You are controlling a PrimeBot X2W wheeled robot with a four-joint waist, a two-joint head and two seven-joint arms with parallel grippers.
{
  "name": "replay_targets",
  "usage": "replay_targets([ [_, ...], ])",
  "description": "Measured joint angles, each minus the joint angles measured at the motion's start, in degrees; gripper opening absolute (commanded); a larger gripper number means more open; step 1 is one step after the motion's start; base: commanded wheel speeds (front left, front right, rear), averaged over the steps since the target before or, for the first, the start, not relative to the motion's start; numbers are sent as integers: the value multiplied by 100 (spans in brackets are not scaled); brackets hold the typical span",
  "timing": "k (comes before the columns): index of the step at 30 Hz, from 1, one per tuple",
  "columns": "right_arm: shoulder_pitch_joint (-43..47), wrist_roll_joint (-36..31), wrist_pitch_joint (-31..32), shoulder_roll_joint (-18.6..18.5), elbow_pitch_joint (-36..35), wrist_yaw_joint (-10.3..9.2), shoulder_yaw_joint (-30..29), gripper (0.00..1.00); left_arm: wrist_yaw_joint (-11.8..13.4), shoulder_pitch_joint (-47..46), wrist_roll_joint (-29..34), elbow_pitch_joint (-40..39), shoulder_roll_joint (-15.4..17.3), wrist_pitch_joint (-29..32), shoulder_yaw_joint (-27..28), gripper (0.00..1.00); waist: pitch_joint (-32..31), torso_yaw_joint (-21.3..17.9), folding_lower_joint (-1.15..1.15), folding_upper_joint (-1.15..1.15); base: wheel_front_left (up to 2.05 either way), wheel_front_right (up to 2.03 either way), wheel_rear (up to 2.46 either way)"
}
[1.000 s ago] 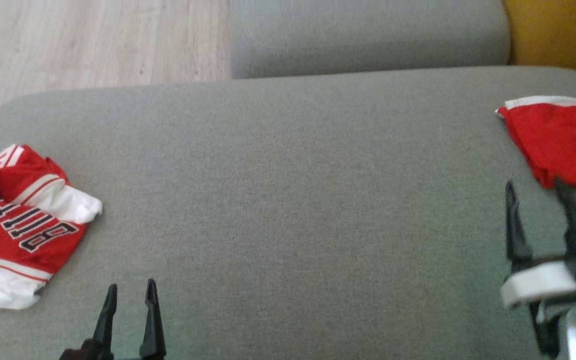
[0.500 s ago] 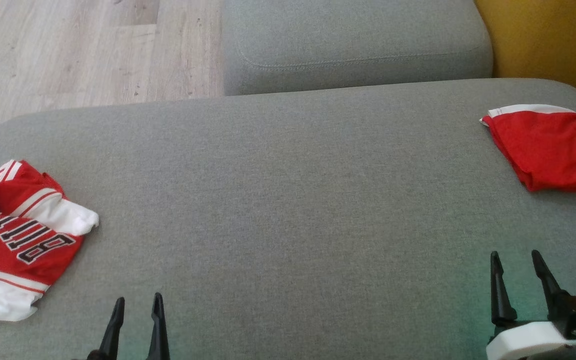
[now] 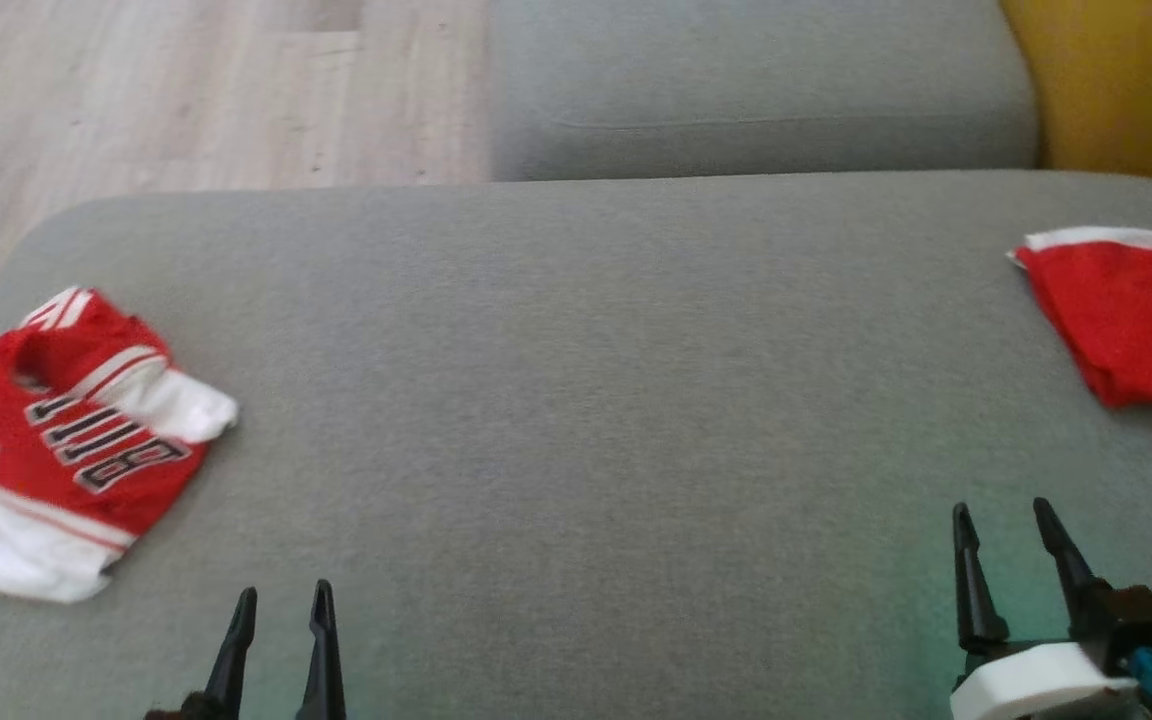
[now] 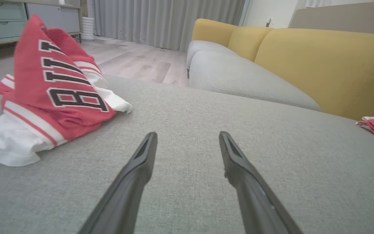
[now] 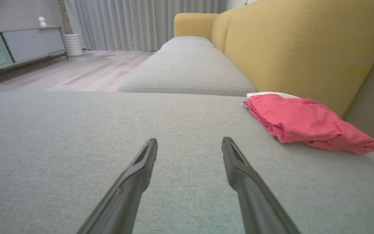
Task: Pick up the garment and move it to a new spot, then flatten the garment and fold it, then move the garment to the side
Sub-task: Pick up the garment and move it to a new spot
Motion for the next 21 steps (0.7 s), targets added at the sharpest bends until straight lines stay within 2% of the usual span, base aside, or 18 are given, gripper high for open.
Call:
replay_targets([
  [4,35,32,0,0,7,0,135,100,-11,-32,8,4,0,0,11,100,-26,298,0,0,0,0,0],
  [15,-3,54,-1,2,99,1,628,100,-1,382,38,4,10,0,290,100,-168,1514,0,0,0,0,0],
  [21,-40,15,-2,2,103,0,668,100,-3,349,-73,-144,7,0,447,100,-36,1632,-1,0,0,0,0],
])
